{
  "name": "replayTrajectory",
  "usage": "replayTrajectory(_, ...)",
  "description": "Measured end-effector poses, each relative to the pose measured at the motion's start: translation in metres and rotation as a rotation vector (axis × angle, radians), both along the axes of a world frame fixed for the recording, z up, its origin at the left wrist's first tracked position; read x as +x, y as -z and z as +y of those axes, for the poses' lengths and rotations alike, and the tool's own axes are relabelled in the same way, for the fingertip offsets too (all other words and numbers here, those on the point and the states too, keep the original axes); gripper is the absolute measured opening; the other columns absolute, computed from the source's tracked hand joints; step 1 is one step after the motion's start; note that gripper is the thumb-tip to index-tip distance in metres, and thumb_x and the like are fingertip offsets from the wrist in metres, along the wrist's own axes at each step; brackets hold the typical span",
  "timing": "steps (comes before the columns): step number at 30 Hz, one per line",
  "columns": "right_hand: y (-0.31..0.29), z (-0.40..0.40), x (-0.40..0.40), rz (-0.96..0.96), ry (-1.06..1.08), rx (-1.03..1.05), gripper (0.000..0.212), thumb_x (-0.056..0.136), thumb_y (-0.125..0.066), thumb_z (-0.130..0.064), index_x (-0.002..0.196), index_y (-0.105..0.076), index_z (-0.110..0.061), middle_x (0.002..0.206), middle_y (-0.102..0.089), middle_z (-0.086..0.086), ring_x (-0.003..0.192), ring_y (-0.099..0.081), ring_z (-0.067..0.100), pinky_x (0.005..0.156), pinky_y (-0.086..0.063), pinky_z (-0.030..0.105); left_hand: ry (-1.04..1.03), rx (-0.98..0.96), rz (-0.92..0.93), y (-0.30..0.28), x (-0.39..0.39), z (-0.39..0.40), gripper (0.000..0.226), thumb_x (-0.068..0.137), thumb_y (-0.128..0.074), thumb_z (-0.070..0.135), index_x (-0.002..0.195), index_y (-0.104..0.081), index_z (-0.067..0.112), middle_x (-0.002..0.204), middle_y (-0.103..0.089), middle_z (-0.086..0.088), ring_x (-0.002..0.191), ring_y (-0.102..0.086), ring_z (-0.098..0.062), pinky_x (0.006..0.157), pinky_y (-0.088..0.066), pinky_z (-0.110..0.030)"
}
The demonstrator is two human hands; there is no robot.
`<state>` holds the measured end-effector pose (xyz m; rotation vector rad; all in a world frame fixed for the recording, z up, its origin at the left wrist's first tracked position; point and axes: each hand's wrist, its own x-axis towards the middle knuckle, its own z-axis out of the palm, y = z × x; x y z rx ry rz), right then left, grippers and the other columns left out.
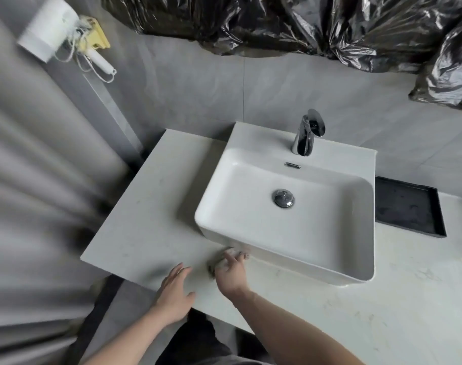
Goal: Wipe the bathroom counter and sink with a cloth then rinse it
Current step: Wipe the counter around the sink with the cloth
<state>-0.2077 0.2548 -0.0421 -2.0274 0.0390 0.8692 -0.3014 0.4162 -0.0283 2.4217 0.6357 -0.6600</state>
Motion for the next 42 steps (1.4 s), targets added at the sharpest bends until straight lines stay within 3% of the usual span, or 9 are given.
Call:
replayTrajectory(4, -0.005, 0.004, 0.012, 0.019, -0.04, 0.037, 0.051, 0.096, -0.047, -0.01, 0.146, -0.056, -0.017, 0.152, -0.054, 0.002, 0.141, -0.05, 0.02, 0.102, -0.035, 0.012, 0.092, 0.026, -0.053, -0.002, 0.015, 0.009, 0.067, 0.095, -0.054, 0.024, 0.157, -0.029, 0.031, 0.168, -0.01, 0.012, 0.154, -0.016, -0.013, 0.122, -0.025, -0.03)
replayTrajectory(7, -0.009, -0.006, 0.021, -0.064, -0.004, -0.033, 0.057, 0.085, -0.042, -0.006, 0.133, -0.066, -0.025, 0.14, -0.064, -0.008, 0.135, -0.055, 0.013, 0.115, -0.037, 0.021, 0.329, 0.05, -0.14, -0.003, 0.036, 0.005, 0.071, 0.093, -0.049, 0.017, 0.157, -0.025, 0.034, 0.165, -0.009, 0.016, 0.152, -0.017, -0.013, 0.121, -0.028, -0.03)
replayTrajectory(12, -0.027, -0.014, 0.02, -0.185, 0.062, -0.116, 0.048, 0.09, -0.044, -0.005, 0.116, -0.066, -0.039, 0.124, -0.068, -0.021, 0.115, -0.065, 0.006, 0.103, -0.051, 0.027, 0.662, 0.044, -0.153, 0.018, 0.063, 0.002, 0.073, 0.097, -0.042, 0.013, 0.162, -0.012, 0.03, 0.168, 0.008, 0.017, 0.156, 0.008, -0.01, 0.128, -0.015, -0.041)
replayTrajectory(16, -0.046, 0.005, 0.006, -0.359, 0.043, -0.124, 0.043, 0.095, -0.049, -0.005, 0.11, -0.07, -0.04, 0.115, -0.068, -0.027, 0.103, -0.067, -0.002, 0.084, -0.055, 0.016, 0.748, 0.056, -0.175, 0.029, 0.079, 0.031, 0.053, 0.099, -0.045, 0.011, 0.149, -0.033, 0.025, 0.16, -0.022, 0.008, 0.148, -0.022, -0.017, 0.12, -0.031, -0.041)
replayTrajectory(20, -0.052, 0.037, 0.011, -0.569, 0.017, -0.109, 0.039, 0.093, -0.056, -0.006, 0.115, -0.069, -0.036, 0.121, -0.063, -0.025, 0.105, -0.064, 0.001, 0.089, -0.053, 0.02, 0.698, 0.089, -0.175, 0.034, 0.078, 0.099, 0.058, 0.09, -0.056, 0.004, 0.142, -0.042, 0.026, 0.15, -0.032, 0.012, 0.134, -0.037, -0.016, 0.108, -0.044, -0.041)
replayTrajectory(24, -0.046, 0.069, 0.025, -0.672, -0.023, -0.267, 0.043, 0.088, -0.062, -0.012, 0.127, -0.065, -0.031, 0.132, -0.06, -0.016, 0.112, -0.055, 0.014, 0.098, -0.047, 0.031, 0.611, 0.16, -0.182, 0.043, 0.068, 0.183, 0.075, 0.091, -0.054, -0.001, 0.157, -0.031, 0.027, 0.165, -0.019, 0.012, 0.15, -0.023, -0.014, 0.12, -0.034, -0.037)
replayTrajectory(32, -0.045, 0.118, 0.031, -0.697, -0.105, -0.422, 0.063, 0.083, -0.066, -0.023, 0.144, -0.051, -0.032, 0.142, -0.05, -0.01, 0.125, -0.048, 0.022, 0.105, -0.041, 0.036, 0.504, 0.24, -0.155, 0.05, 0.071, 0.275, 0.09, 0.089, -0.051, -0.002, 0.164, -0.008, 0.024, 0.17, 0.007, 0.013, 0.157, 0.001, -0.013, 0.122, -0.03, -0.033)
replayTrajectory(38, -0.037, 0.131, 0.067, -0.645, -0.114, -0.346, 0.083, 0.09, -0.056, -0.007, 0.164, -0.018, -0.009, 0.168, -0.024, 0.013, 0.155, -0.025, 0.027, 0.122, -0.034, 0.045, 0.509, 0.289, -0.2, 0.073, 0.087, 0.289, 0.096, 0.083, -0.063, 0.017, 0.162, -0.009, 0.008, 0.171, 0.002, -0.009, 0.158, -0.003, -0.026, 0.121, 0.004, -0.029)
replayTrajectory(42, -0.041, 0.145, 0.087, -0.616, -0.14, -0.402, 0.08, 0.089, -0.049, 0.002, 0.163, -0.018, -0.004, 0.172, -0.007, 0.013, 0.156, -0.023, 0.027, 0.113, -0.044, 0.032, 0.512, 0.296, -0.191, 0.082, 0.112, 0.292, 0.084, 0.089, -0.052, 0.012, 0.161, -0.012, 0.005, 0.171, 0.002, -0.012, 0.158, 0.002, -0.028, 0.122, -0.006, -0.038)
